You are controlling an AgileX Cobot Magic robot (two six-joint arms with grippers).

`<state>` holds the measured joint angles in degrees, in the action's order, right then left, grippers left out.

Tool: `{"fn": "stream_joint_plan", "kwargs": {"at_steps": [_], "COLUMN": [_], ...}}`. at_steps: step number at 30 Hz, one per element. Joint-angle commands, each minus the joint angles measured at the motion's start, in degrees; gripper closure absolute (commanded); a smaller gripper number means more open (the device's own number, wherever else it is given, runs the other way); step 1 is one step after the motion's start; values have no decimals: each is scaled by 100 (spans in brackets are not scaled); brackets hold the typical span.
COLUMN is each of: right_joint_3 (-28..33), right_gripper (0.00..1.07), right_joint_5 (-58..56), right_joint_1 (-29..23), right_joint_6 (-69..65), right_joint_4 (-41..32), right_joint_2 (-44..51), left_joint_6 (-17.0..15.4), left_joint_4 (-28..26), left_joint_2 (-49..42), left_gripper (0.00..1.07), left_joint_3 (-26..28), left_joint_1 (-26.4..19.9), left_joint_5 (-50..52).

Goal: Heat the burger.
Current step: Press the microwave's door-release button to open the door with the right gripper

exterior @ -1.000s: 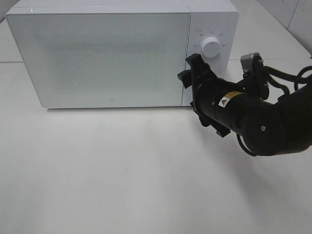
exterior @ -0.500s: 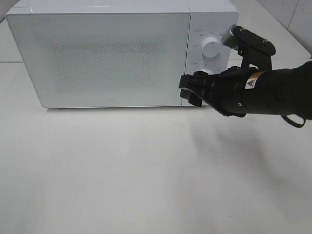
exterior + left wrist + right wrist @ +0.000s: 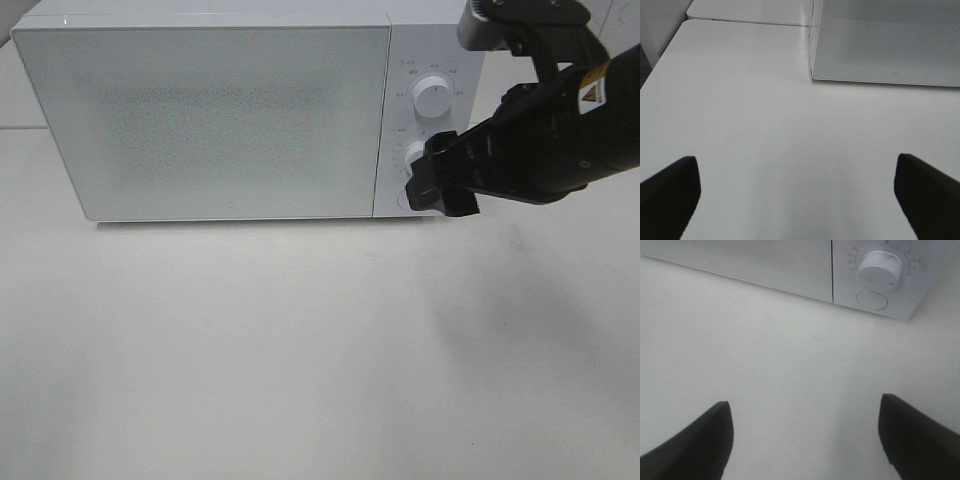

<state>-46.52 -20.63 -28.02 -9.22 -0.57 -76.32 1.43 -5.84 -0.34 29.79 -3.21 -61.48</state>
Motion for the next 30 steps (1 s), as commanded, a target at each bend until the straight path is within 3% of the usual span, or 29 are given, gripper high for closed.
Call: {"fn": "stream_joint_plan", "kwargs": {"at_steps": [1,14,24,29,30], "right_joint_3": [-40,-34,-23,166,355], "right_gripper": [31,31,31,31,31], "right_joint_5": [-350,-1874,-2320,-2458,-2567], "right_joint_1": [40,40,80,498,854], "right_joint_6": [166,206,206,241,315], "right_joint_4": [57,57,166,126,126], "right_joint_2": [315,1690,2647,3077,3375], "left_joint_6": [-6,-6,-6,-6,-6], "left_joint_4": [0,0,0,0,0], "left_joint_2": [-126,-126,-126,-126,-126], "left_gripper": [9,9,9,9,9], "left_joint_3": [-6,-6,-6,-6,-6], "left_joint_1": [-17,-17,-17,-17,-17], "left_joint_5": [0,0,0,0,0]}}
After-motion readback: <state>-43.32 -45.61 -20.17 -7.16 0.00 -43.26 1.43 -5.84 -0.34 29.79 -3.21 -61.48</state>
